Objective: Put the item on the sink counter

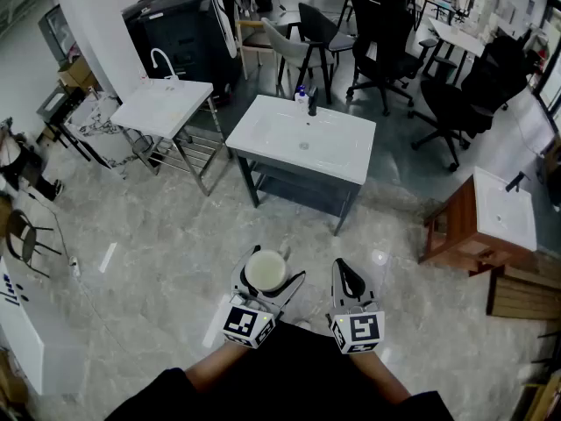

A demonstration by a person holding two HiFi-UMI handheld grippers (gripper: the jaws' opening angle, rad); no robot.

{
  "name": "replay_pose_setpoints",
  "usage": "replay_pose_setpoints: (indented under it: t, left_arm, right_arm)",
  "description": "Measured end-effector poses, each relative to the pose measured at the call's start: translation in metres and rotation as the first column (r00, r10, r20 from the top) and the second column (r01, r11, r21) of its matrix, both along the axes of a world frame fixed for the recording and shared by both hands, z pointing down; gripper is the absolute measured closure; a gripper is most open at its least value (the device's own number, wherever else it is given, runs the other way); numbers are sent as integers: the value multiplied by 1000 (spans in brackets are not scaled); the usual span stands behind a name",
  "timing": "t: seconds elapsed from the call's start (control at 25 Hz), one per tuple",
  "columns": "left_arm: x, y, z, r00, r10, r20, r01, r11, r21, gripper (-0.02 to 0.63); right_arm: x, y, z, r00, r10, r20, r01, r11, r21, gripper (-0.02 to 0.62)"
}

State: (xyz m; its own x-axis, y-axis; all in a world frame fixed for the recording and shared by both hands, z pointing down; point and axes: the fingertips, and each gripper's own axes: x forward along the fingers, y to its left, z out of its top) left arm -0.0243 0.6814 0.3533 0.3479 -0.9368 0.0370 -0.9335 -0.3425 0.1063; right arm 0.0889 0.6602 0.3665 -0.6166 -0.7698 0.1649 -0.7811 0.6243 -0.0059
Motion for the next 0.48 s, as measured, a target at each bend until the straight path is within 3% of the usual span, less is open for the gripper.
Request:
replay_pose_setpoints:
  t: [0.28, 0.48]
  left_arm:
    - [0, -2, -1, 1000, 1, 23, -1, 1000, 7, 147]
    - [-1, -3, 9, 999, 18, 41, -17, 1000, -26, 149]
  right_arm:
    - [-3, 4, -8, 997, -54, 59, 53, 998, 14, 563]
    - [13, 1, 12, 997, 0, 77, 4, 999, -47, 563]
